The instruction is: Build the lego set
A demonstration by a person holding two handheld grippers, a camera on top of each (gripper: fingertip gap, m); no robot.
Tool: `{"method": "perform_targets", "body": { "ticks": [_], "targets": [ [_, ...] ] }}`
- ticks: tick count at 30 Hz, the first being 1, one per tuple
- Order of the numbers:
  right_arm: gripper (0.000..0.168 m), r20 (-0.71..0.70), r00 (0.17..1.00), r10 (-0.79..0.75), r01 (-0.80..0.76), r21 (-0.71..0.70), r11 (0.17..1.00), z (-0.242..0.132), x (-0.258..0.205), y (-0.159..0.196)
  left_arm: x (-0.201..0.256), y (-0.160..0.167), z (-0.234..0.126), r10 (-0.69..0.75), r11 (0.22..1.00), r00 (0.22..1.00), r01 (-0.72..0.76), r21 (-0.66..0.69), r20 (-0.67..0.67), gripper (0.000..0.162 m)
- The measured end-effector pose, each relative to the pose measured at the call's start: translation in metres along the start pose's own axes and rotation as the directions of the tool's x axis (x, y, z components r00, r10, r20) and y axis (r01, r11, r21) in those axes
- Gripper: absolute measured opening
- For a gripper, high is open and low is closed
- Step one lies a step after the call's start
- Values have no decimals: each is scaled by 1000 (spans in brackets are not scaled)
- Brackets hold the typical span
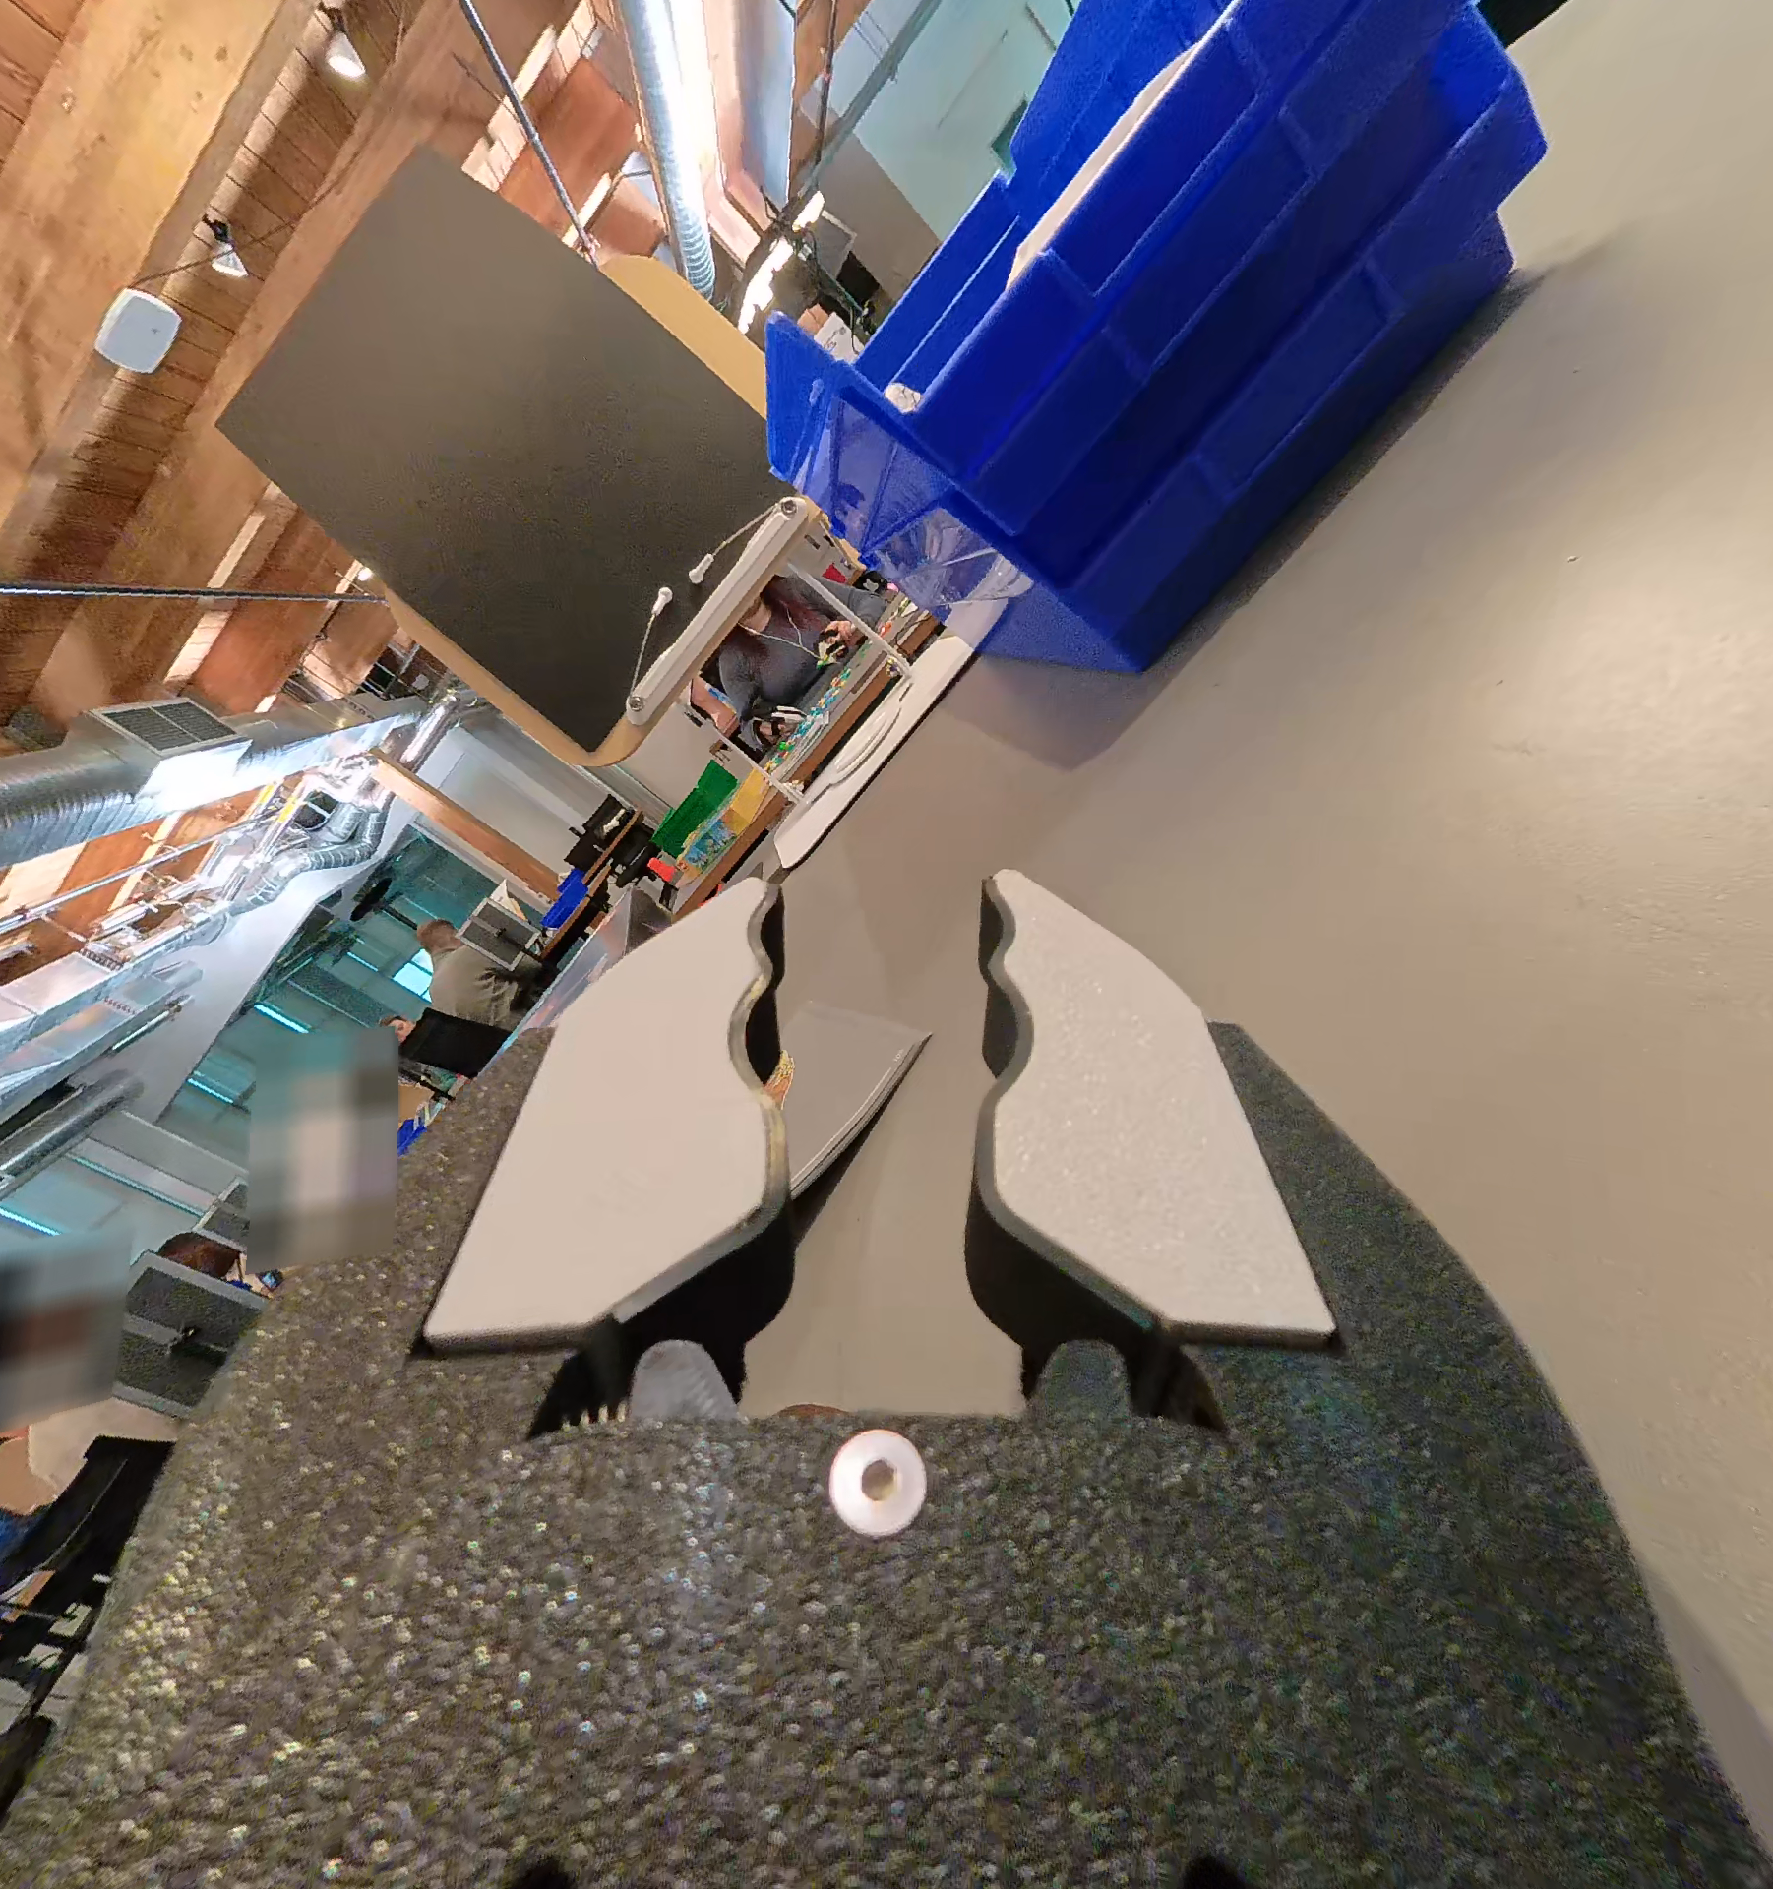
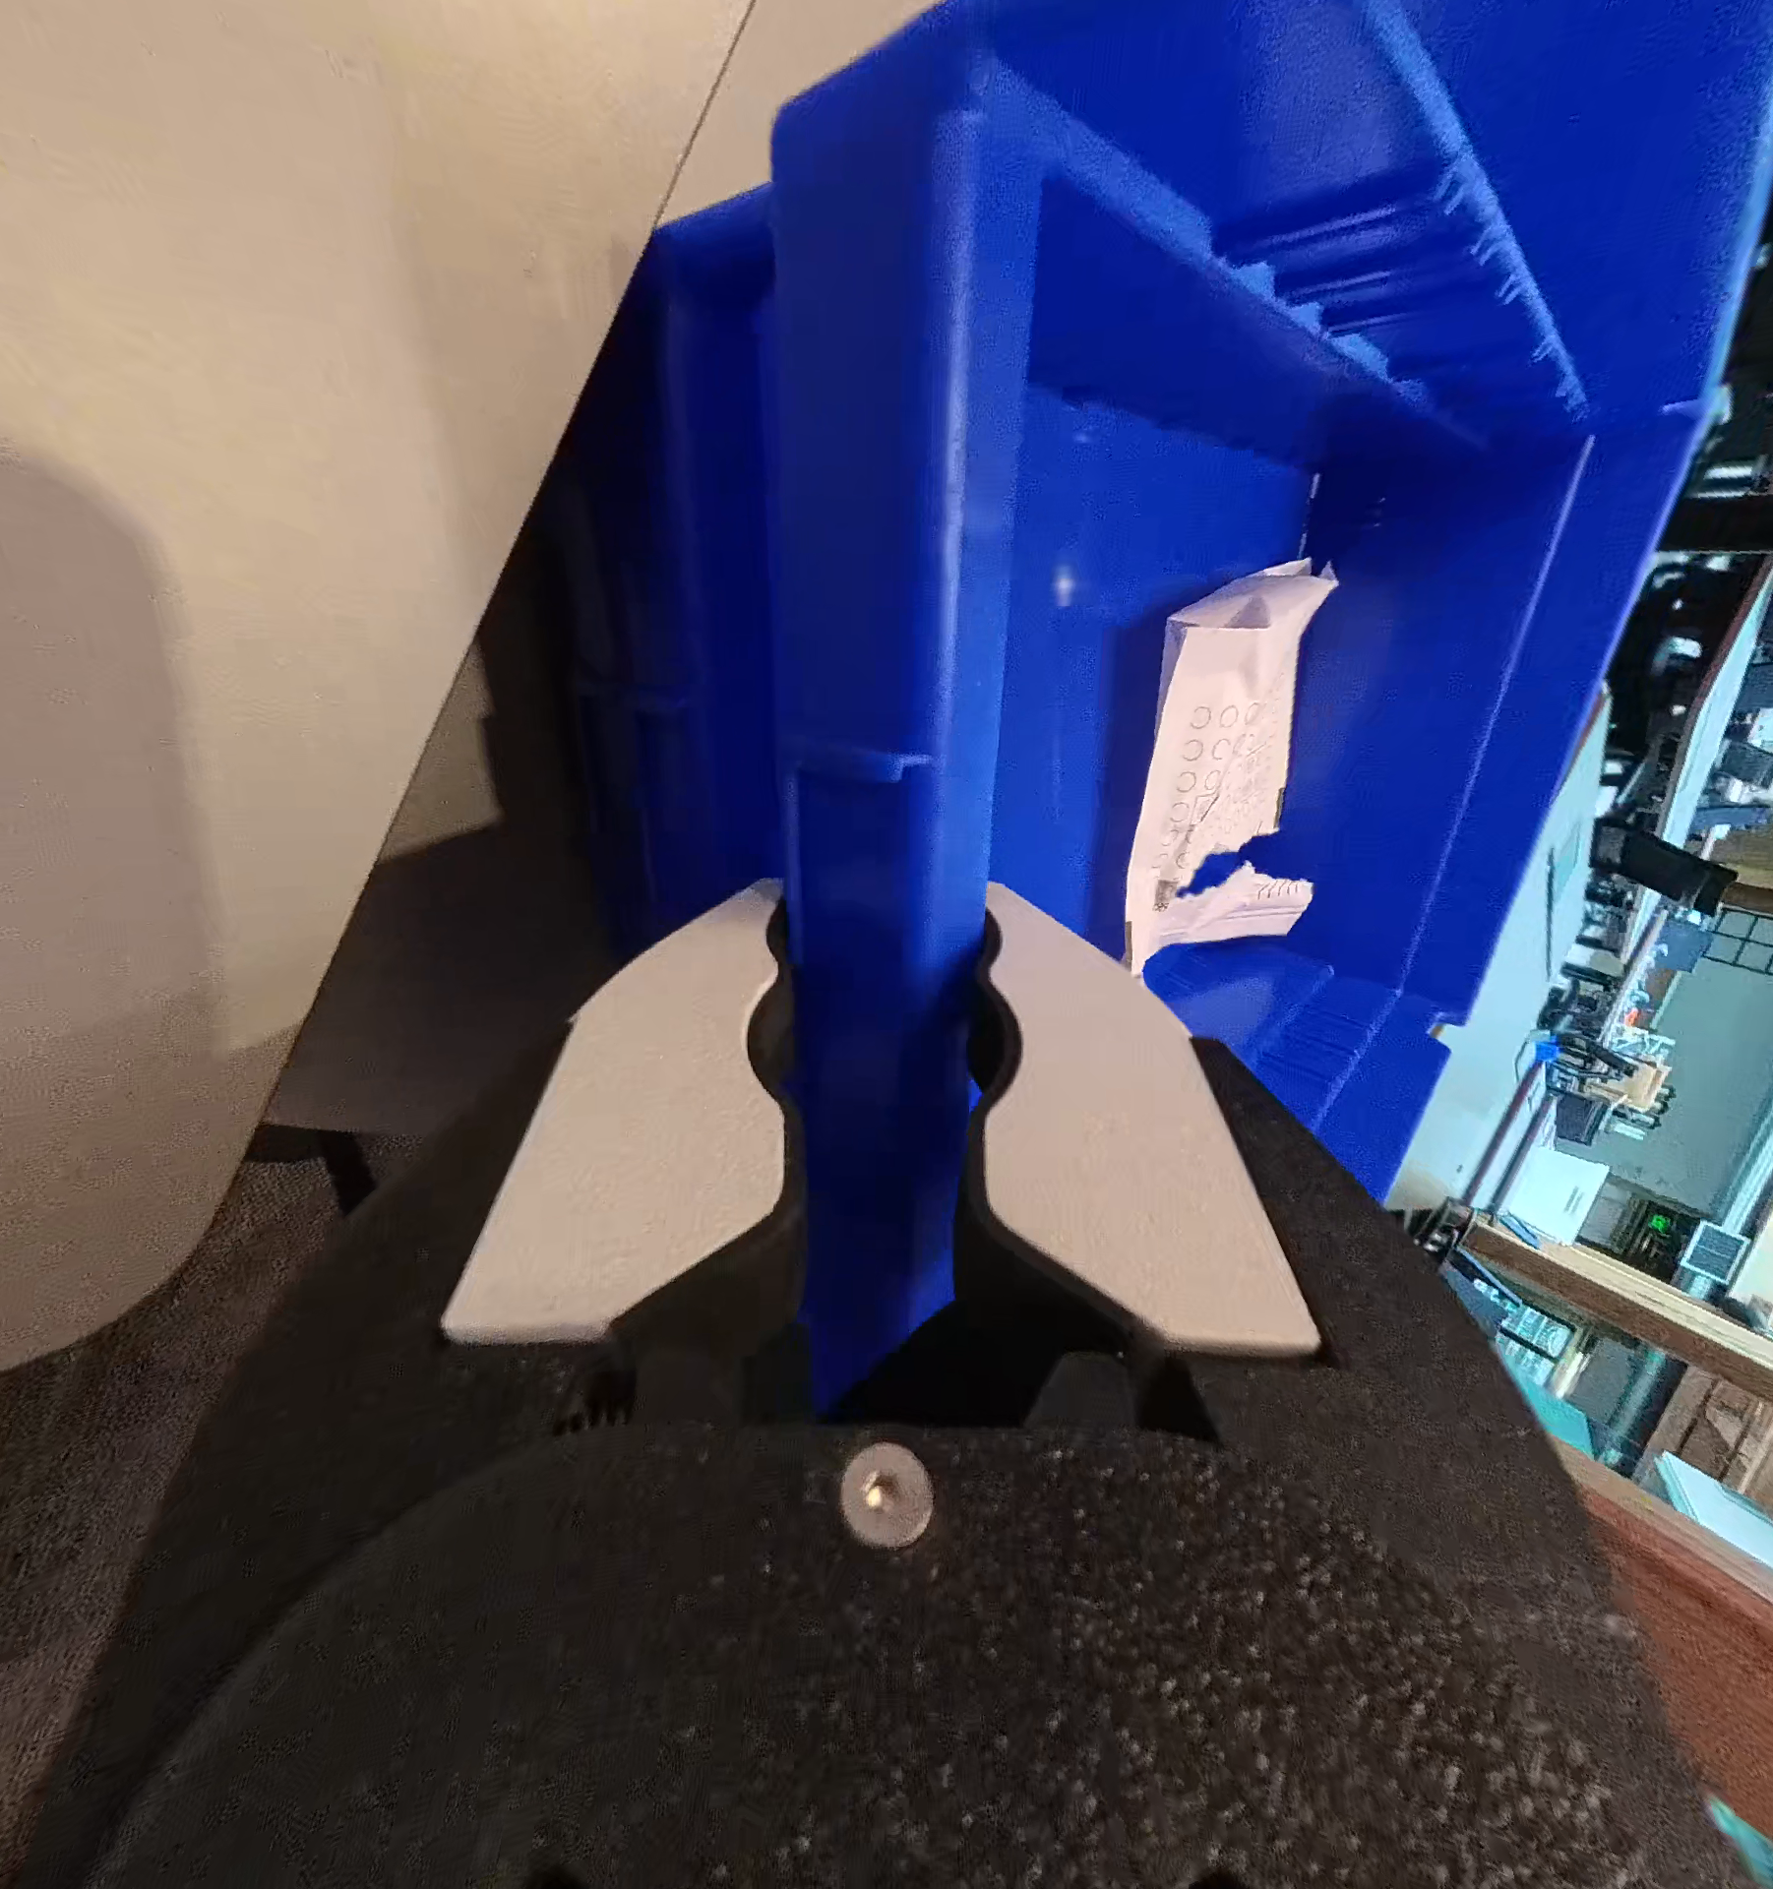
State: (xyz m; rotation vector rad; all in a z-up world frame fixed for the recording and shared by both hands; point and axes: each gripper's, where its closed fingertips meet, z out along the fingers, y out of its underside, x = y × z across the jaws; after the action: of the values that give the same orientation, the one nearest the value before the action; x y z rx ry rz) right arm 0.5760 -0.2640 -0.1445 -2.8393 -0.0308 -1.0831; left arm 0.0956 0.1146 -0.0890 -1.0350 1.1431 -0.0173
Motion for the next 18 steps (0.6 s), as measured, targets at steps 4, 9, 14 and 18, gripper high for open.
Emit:
{"method": "perform_targets", "body": {
  "ticks": [4,9,14,18],
  "targets": [
    [34,-57,998,42,-40,34,999,-11,12,0,0,0,0,1,1000,1000,-1,2,2,36],
    [37,-106,992,66,-61,56,997,-22,20,-2,0,-1,0,5,1000,1000,-5,4,3,36],
    [35,-128,987,101,-87,112,990,-31,20,-13,1,-1,0,11,1000,1000,-11,6,6,36],
    [33,-219,966,136,-97,181,979,-50,35,-23,0,-1,0,10,1000,1000,-10,9,7,36]
  ]
}}
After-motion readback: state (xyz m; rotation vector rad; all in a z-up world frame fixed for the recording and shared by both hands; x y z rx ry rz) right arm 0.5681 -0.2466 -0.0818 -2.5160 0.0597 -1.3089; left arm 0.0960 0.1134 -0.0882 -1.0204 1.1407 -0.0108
